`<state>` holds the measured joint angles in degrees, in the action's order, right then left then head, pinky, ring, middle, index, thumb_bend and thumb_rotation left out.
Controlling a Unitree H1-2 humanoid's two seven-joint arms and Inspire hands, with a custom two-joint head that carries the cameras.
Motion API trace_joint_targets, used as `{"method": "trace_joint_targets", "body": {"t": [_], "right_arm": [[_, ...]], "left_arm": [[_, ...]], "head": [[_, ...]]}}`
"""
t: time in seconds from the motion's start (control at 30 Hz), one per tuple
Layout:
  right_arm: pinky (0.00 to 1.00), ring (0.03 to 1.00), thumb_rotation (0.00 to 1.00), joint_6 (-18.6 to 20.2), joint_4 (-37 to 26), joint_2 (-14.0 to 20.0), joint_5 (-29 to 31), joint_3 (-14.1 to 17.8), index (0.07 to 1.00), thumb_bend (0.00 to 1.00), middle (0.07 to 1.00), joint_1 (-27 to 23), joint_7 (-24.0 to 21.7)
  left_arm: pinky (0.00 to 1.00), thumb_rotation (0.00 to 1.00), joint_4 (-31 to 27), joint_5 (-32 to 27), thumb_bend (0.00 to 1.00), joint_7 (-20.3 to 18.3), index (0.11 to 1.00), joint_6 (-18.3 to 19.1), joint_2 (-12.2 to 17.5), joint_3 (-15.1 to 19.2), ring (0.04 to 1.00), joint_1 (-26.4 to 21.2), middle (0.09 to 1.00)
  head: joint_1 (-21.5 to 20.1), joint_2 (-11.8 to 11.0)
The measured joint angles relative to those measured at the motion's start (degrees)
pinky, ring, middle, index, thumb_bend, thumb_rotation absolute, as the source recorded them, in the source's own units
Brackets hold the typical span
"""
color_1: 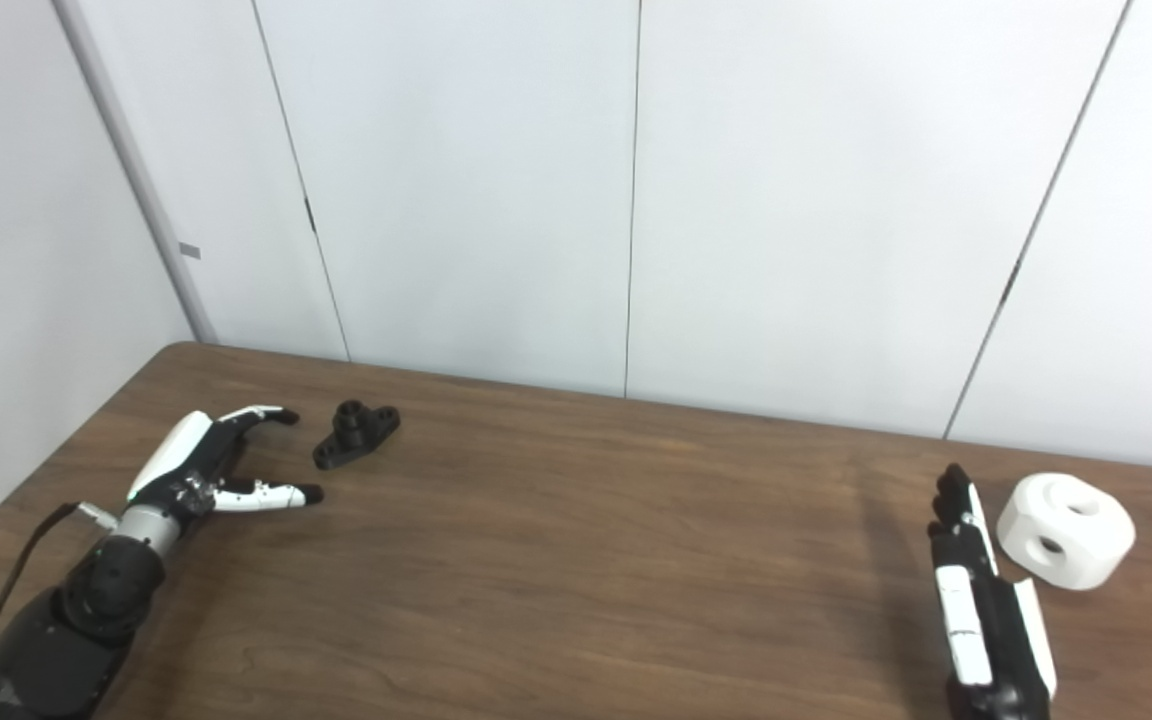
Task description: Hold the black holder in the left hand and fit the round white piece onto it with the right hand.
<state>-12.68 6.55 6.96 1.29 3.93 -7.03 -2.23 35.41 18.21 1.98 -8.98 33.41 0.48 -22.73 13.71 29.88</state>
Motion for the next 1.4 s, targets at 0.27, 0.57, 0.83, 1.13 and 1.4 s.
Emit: {"method": "trace_joint_targets", "body": {"t": [0.27,0.57,0.83,1.13,1.4], "right_arm": [[0.99,1.0,0.95,1.67,-1.73,-0.47,-0.7,-0.08,1.0,0.44,1.0,1.0,0.44],[1.0,1.0,0.95,3.13,-3.33,-1.13,-0.79,-0.14,1.0,0.45,1.0,2.14,0.86],[1.0,1.0,0.94,3.05,-4.07,-1.29,0.4,-0.11,1.0,0.44,1.0,2.5,0.49],[0.99,1.0,0.91,2.81,-4.32,-1.32,2.89,0.21,1.0,0.42,1.0,2.6,-0.07],[1.0,1.0,0.91,2.75,-4.71,-1.32,4.31,0.27,1.0,0.4,1.0,2.84,-0.57]], "left_arm": [[0.88,0.31,2.27,0.09,0.97,0.1,0.782,-1.15,0.02,-2.27,0.916,-2.16,0.888],[0.87,0.34,4.72,1.38,0.97,0.57,0.775,-2.92,0.08,-4.23,0.914,-3.84,0.887],[0.91,0.44,6.84,3.79,0.95,1.94,0.778,-3.36,0.73,-6.67,0.929,-5.24,0.885],[0.95,0.43,7.36,6.37,0.99,1.74,0.782,-3.31,1.45,-8.78,0.932,-5.41,0.876],[0.94,0.37,7.96,7.33,1.0,1.55,0.77,-4.07,2.56,-9.94,0.919,-5.94,0.863]], "head": [[-0.88,0.7],[-0.79,1.49],[0.17,1.93],[1.41,2.37],[1.41,2.73]]}}
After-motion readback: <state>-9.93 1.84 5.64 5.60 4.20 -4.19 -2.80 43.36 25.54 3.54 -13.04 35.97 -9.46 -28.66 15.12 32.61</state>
